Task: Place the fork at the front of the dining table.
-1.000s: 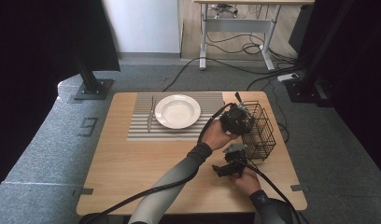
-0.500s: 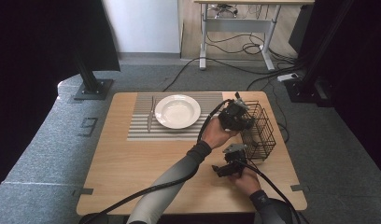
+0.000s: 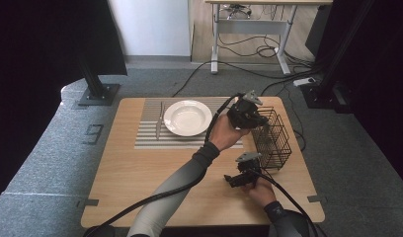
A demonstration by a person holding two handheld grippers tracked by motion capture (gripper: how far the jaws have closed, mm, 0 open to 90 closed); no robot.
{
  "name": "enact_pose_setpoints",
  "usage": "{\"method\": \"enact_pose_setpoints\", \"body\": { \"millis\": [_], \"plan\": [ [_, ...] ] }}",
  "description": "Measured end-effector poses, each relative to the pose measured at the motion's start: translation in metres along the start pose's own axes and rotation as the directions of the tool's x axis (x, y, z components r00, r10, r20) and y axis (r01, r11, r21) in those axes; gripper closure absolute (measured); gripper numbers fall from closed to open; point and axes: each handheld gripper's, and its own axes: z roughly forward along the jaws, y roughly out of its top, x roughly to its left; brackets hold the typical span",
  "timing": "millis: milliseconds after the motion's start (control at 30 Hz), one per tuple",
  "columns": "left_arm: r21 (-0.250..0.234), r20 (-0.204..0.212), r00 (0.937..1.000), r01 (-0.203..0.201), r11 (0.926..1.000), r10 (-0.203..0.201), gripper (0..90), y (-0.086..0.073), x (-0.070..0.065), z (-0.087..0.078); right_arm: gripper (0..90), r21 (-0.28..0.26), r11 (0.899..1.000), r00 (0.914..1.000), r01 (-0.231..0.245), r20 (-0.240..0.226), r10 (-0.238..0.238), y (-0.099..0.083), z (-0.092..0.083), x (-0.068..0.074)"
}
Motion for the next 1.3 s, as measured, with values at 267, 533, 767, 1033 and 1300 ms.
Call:
{"method": "enact_pose_setpoints", "body": {
  "millis": [267,533,767,1033,1300],
  "plan": [
    [-0.020,-0.036,0.9986,-0.040,0.9990,0.039,87.1,0.013,-0.003,-0.034,0.0,-0.002,1.000,1.0000,-0.001,0.001,0.001,0.000,0.000,0.000],
    [-0.010,-0.082,0.9953,-0.051,0.9986,0.050,87.1,0.003,0.001,-0.062,0.0,0.000,1.000,1.0000,-0.001,0.000,0.001,0.000,0.000,0.000],
    [0.007,-0.107,0.9940,-0.019,0.9998,0.019,87.1,-0.025,0.015,-0.081,0.0,0.002,1.000,1.0000,0.002,-0.003,-0.002,0.000,0.000,0.000],
    [0.033,-0.114,0.9933,0.021,0.9992,-0.017,87.1,-0.058,0.027,-0.092,0.0,0.003,1.000,0.9999,0.010,-0.009,-0.010,0.001,0.001,0.000],
    [0.068,-0.095,0.9949,0.041,0.9968,-0.034,87.1,-0.091,0.030,-0.089,2.4,0.008,1.000,0.9999,0.012,-0.011,-0.012,0.001,-0.001,0.001]
  ]
}}
